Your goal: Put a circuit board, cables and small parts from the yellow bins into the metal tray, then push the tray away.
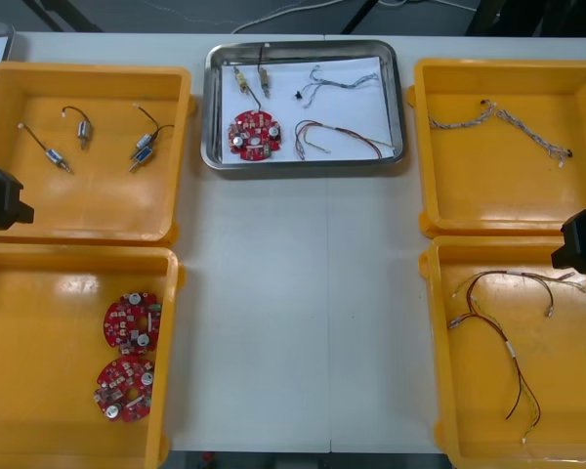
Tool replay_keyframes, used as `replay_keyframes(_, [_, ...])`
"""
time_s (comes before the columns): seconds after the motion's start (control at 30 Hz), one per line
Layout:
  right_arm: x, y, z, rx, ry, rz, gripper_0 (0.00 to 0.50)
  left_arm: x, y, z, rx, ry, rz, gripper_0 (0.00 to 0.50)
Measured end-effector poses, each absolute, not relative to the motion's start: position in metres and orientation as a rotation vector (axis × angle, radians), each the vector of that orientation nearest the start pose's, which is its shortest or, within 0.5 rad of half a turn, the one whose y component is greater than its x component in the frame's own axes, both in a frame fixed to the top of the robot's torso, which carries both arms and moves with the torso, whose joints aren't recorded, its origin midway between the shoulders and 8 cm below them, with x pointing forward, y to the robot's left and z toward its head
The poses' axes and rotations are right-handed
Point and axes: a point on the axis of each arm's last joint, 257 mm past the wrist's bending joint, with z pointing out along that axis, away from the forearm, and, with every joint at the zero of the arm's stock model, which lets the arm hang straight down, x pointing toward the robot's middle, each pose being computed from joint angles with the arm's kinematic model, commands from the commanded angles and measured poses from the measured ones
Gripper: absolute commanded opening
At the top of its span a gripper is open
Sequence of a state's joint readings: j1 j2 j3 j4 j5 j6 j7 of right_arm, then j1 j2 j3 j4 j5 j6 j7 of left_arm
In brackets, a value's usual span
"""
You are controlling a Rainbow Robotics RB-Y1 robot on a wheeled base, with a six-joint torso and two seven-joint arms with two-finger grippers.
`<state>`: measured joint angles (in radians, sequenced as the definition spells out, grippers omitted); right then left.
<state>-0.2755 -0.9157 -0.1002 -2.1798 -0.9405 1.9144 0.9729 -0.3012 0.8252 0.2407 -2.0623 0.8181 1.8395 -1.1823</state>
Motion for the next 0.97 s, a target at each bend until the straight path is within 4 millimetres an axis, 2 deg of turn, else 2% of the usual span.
replay_keyframes(0.97, [0.375, -0.3414, -0.1626, 0.125, 2.757, -0.022, 0.5, 0.4217, 0.3766, -0.1385, -0.139, 2.604, 0.002, 0.5])
